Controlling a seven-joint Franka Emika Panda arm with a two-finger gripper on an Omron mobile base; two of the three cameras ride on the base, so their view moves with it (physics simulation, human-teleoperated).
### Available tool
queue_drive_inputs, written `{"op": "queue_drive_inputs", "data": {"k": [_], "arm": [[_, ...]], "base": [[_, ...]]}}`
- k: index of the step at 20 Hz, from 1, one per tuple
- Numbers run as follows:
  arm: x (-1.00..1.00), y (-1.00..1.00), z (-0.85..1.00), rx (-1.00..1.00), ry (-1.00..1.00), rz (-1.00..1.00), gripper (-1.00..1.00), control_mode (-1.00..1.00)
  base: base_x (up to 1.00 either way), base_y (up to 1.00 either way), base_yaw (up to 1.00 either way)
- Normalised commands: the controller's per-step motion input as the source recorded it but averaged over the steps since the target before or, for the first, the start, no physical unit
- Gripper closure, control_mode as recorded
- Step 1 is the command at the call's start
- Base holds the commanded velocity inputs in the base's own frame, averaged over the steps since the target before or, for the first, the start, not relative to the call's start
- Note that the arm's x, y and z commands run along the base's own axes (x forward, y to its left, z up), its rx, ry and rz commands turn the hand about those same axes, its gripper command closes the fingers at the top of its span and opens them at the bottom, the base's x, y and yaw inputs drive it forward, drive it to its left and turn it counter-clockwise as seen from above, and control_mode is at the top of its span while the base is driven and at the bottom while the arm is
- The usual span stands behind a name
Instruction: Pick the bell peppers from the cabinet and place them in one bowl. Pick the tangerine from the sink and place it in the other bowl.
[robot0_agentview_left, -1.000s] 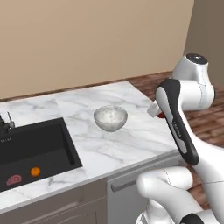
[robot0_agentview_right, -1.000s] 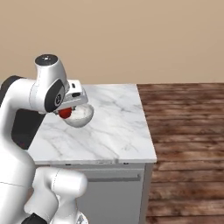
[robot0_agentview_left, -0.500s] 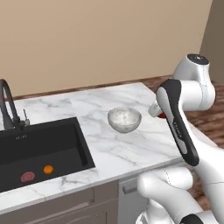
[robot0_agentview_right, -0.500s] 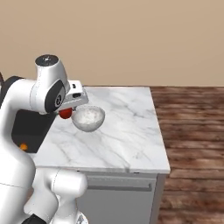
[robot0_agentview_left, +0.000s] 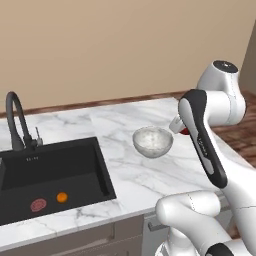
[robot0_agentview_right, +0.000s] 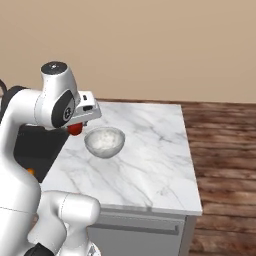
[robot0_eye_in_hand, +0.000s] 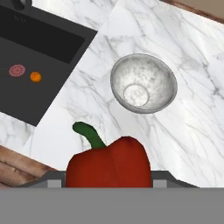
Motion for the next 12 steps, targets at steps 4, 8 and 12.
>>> {"op": "queue_drive_inputs", "data": {"k": [4, 8, 12], "arm": [[0.00, 0.00, 0.00, 0.00, 0.00, 0.00, 1.00, 1.00], [0.00, 0.00, 0.00, 0.00, 0.00, 0.00, 1.00, 1.00], [0.00, 0.00, 0.00, 0.00, 0.00, 0.00, 1.00, 1.00]], "base": [[0.23, 0.00, 0.17], [0.00, 0.00, 0.05], [0.00, 0.00, 0.00]]}}
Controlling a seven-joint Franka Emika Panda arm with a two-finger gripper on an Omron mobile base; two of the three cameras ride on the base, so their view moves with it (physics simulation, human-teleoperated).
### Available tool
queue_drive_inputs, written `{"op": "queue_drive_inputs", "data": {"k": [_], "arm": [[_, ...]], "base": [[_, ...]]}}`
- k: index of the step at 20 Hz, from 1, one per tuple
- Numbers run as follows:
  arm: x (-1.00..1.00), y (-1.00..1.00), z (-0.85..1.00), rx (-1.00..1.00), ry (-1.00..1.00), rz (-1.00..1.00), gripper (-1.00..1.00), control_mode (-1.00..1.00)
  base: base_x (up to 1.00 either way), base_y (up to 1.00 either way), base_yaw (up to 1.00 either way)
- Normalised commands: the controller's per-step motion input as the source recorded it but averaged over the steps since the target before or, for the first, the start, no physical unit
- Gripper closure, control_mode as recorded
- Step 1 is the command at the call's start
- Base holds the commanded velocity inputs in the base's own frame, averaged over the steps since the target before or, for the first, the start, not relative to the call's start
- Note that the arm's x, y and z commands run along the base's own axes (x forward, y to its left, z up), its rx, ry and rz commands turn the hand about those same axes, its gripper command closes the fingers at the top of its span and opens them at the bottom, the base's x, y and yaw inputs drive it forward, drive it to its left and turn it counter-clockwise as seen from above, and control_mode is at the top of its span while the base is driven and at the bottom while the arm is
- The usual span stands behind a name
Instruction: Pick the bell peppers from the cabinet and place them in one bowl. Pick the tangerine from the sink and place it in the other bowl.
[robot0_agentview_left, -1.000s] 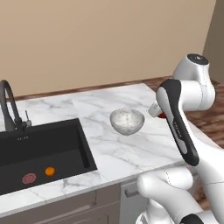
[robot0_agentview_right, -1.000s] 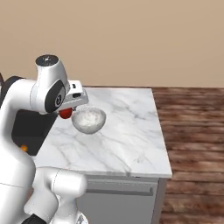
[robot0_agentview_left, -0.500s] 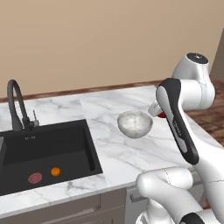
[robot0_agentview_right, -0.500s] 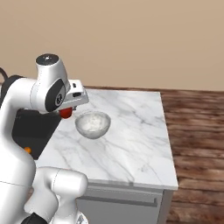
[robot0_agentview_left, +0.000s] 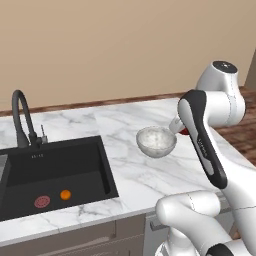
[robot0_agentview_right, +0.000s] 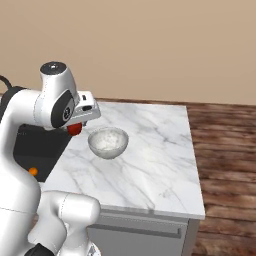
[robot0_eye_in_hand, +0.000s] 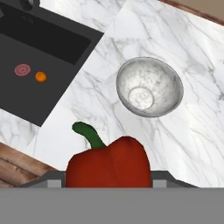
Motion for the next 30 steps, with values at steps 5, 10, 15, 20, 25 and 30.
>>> {"op": "queue_drive_inputs", "data": {"k": [5, 10, 15, 20, 25, 30], "arm": [[0.00, 0.00, 0.00, 0.00, 0.00, 0.00, 1.00, 1.00], [0.00, 0.00, 0.00, 0.00, 0.00, 0.00, 1.00, 1.00], [0.00, 0.00, 0.00, 0.00, 0.00, 0.00, 1.00, 1.00], [0.00, 0.00, 0.00, 0.00, 0.00, 0.00, 1.00, -1.00], [0.22, 0.10, 0.00, 0.00, 0.00, 0.00, 1.00, -1.00], [0.34, 0.00, 0.00, 0.00, 0.03, 0.00, 1.00, -1.00]], "base": [[0.00, 0.00, 0.00], [0.00, 0.00, 0.00], [0.00, 0.00, 0.00], [0.00, 0.00, 0.00], [0.00, 0.00, 0.00], [0.00, 0.00, 0.00]]}}
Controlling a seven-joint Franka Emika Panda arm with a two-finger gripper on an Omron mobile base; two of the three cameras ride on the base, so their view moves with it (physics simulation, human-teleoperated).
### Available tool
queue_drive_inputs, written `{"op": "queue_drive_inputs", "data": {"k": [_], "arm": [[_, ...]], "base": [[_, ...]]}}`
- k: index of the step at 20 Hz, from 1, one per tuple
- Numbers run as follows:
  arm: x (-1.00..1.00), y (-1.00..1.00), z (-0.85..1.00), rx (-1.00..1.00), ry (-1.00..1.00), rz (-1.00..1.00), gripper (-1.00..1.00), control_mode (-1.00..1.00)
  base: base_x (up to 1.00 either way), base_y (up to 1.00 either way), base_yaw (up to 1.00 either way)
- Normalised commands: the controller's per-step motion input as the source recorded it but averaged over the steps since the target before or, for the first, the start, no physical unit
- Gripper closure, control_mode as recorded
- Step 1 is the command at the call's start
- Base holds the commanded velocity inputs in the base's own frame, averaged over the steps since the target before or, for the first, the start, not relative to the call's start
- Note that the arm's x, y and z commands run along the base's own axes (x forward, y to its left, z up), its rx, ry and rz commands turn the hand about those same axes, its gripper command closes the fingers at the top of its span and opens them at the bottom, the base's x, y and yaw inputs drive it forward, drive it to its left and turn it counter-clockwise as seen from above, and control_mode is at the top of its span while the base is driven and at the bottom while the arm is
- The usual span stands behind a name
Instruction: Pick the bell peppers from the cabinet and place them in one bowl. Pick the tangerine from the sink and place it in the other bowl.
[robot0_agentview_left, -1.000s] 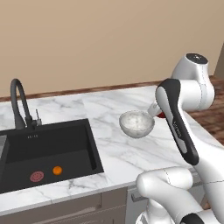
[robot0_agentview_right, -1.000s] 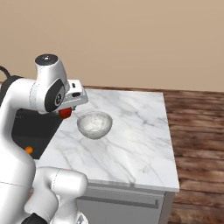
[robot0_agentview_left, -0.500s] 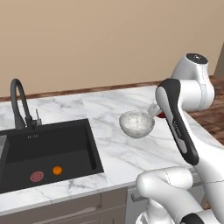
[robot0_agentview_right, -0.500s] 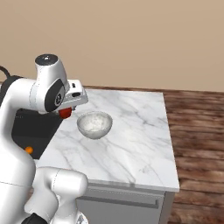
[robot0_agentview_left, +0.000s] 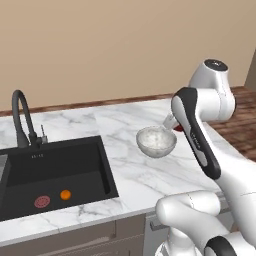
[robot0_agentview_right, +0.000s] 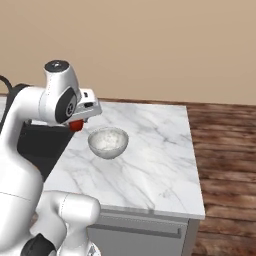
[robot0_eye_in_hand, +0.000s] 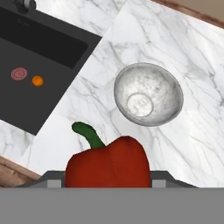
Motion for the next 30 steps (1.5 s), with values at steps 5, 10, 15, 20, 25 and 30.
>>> {"op": "queue_drive_inputs", "data": {"k": [5, 10, 15, 20, 25, 30], "arm": [[0.60, 0.00, 0.00, 0.00, 0.05, 0.00, 1.00, -1.00], [0.49, 0.00, -0.07, -0.02, 0.01, 0.00, 1.00, -1.00], [0.51, 0.00, -0.33, -0.06, 0.00, 0.00, 1.00, -1.00], [0.44, -0.04, -0.46, -0.04, 0.00, 0.00, 1.00, -1.00], [0.17, -0.18, -0.37, 0.00, 0.00, -0.01, 1.00, -1.00], [0.05, -0.26, -0.34, 0.00, 0.00, -0.05, 1.00, -1.00]], "base": [[0.00, 0.00, 0.00], [0.00, 0.00, 0.00], [0.00, 0.00, 0.00], [0.00, 0.00, 0.00], [0.00, 0.00, 0.00], [0.00, 0.00, 0.00]]}}
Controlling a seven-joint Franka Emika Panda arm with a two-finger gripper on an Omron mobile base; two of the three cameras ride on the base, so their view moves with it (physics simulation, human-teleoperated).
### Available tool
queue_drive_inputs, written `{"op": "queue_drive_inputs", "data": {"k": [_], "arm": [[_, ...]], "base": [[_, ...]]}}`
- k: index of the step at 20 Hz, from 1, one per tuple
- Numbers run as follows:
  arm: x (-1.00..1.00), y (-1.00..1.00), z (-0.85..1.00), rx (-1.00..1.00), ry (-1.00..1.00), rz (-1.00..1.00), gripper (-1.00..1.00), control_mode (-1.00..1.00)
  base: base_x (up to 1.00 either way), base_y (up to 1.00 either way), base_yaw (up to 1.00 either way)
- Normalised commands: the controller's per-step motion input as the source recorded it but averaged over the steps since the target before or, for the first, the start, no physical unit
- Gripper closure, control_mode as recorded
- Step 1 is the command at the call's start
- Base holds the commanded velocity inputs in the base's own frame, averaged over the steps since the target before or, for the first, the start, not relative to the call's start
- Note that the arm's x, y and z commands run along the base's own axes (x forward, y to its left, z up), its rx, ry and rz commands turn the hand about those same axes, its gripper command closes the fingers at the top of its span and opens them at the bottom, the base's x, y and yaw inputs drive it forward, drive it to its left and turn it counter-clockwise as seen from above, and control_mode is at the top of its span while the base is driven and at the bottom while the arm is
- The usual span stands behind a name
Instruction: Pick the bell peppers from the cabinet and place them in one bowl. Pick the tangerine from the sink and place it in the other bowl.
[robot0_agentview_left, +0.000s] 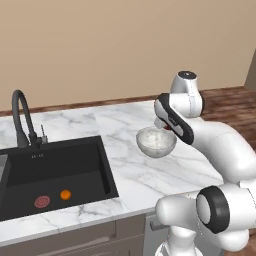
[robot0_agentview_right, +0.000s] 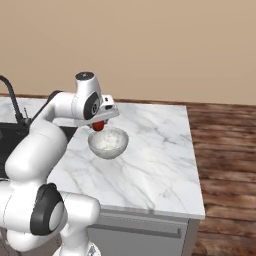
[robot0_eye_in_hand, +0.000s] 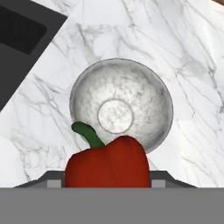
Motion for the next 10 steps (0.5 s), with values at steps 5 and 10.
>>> {"op": "queue_drive_inputs", "data": {"k": [5, 10], "arm": [[0.11, -0.11, -0.23, 0.00, 0.03, -0.07, 1.00, -1.00], [0.16, 0.00, -0.18, 0.00, 0.04, -0.04, 1.00, -1.00]], "base": [[0.00, 0.00, 0.00], [0.00, 0.00, 0.00]]}}
